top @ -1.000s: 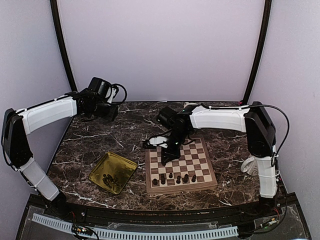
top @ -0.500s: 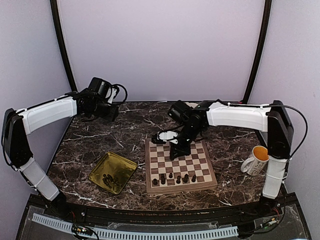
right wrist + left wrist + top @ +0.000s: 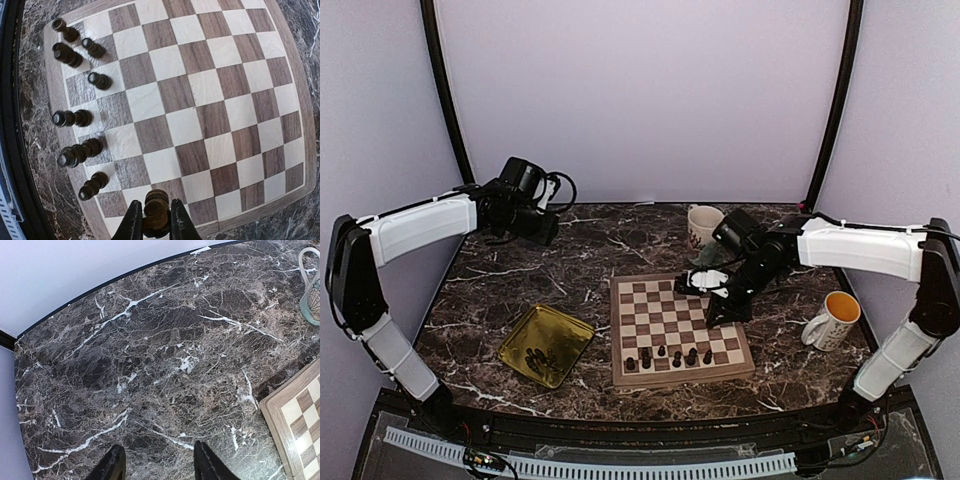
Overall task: Set up the chess pieces on the board
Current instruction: Place the knight at b8.
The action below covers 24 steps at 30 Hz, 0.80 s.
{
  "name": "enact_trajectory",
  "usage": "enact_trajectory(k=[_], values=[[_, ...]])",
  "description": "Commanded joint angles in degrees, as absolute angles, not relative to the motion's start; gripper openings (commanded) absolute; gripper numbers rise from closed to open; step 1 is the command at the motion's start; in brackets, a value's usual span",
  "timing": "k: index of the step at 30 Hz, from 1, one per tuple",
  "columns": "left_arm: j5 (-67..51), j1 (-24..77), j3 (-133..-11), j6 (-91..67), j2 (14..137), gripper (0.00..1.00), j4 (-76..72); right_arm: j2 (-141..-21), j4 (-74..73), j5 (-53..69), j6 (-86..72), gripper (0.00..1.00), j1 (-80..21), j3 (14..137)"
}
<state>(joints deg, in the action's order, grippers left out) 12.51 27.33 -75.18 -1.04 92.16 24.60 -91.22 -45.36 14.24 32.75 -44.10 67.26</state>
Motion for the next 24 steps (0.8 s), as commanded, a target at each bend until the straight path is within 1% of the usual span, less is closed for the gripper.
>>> enact_trajectory(k=[1,11,24], values=[[12.1,27.5,-76.2,-0.6,92.5,0.48,26.3,-85.4,-43.2,16.7,34.9,0.08,-43.7,61.0],[11.3,27.5,-77.0,-1.3,94.2,0.48,26.9,-82.3,-44.2,18.7,38.8,0.10,-45.2,54.1],[10.9,27.5,-77.6,-1.5,95.0,0.47,27.5,-84.1,-43.3,18.2,38.9,0.11,-46.7,53.9]])
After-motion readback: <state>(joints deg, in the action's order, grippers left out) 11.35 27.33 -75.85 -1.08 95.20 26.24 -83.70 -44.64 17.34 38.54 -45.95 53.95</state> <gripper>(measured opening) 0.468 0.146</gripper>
